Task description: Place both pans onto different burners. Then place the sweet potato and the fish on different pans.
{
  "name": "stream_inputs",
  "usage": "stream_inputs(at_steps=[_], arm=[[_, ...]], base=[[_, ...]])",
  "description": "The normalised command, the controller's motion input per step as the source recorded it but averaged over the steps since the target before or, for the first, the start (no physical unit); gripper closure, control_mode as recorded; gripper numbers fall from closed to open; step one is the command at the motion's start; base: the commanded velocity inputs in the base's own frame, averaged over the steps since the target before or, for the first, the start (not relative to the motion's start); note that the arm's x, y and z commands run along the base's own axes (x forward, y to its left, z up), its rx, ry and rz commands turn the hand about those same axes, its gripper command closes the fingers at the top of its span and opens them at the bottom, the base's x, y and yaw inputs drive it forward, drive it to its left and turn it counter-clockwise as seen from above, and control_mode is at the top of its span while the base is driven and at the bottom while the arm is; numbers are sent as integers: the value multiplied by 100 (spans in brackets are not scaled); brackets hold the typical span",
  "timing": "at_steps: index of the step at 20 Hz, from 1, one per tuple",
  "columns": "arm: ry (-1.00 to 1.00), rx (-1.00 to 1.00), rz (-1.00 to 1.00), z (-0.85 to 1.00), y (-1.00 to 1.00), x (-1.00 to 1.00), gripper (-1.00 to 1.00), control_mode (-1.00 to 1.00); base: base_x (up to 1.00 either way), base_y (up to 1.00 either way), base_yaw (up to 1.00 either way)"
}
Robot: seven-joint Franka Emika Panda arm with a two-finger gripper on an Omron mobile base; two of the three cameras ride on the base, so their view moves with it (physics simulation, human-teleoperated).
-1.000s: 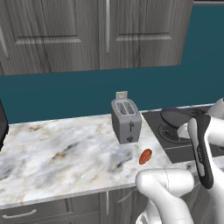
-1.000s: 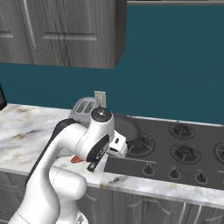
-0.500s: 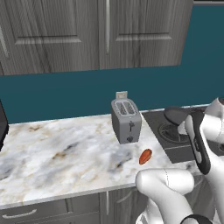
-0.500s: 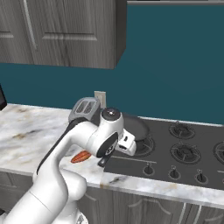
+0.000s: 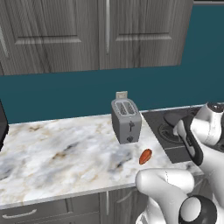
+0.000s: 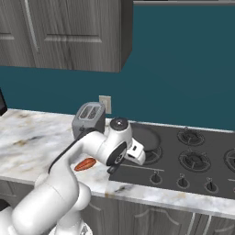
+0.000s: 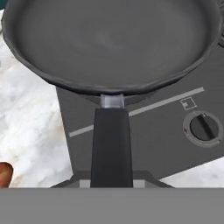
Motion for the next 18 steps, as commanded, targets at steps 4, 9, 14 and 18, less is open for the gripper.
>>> stream_inputs(at_steps=[4,9,14,18], arm=[[0,0,0,-22,-14,25,100,-100],[0,0,-3,-15,-2,18,100,-100],[0,0,-7,-20,0,7,100,-100],[0,0,-7,-31,0,9,100,-100]], base=[[0,0,0],[0,0,0],[0,0,0],[0,0,0]])
